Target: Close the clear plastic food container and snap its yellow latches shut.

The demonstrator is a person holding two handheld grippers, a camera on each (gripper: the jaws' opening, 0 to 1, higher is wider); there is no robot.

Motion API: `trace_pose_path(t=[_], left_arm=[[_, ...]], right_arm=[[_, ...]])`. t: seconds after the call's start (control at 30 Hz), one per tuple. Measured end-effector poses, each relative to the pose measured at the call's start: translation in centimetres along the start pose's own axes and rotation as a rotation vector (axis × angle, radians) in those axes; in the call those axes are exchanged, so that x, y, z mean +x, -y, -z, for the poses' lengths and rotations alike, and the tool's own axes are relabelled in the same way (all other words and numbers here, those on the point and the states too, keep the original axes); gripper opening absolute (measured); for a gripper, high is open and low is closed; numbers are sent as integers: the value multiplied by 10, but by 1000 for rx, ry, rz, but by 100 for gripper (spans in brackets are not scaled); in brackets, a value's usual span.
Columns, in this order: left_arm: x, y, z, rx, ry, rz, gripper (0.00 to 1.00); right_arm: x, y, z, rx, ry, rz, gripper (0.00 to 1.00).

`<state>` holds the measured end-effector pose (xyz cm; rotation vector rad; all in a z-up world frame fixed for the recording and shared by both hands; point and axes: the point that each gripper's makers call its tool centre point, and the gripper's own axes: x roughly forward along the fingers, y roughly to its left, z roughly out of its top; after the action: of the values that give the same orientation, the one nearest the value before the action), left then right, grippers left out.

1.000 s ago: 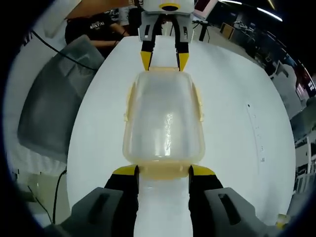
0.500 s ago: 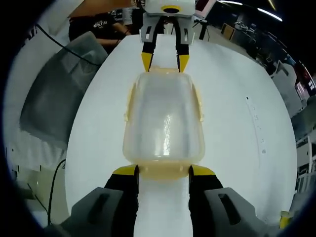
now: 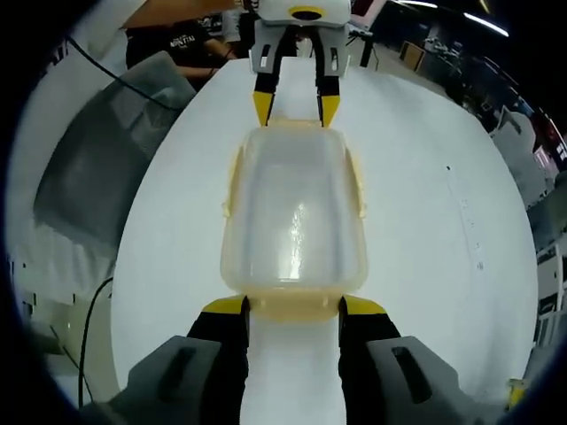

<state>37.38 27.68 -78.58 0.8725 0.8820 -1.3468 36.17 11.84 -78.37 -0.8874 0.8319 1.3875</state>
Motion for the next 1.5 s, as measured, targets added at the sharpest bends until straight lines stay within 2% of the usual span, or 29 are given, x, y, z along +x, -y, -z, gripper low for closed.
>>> trace_pose_path(t=[0.1,1.13,1.5], left_arm=[[0,5,-3,0,-2,1,34],[1,10,-2,-31,11,8,34],[1,10,-2,-35,14,3,34]], right_arm=[[2,0,1,3,-2,-3,36],[4,-1,3,-9,20,16,37],[4,0,5,15,16,20,37]])
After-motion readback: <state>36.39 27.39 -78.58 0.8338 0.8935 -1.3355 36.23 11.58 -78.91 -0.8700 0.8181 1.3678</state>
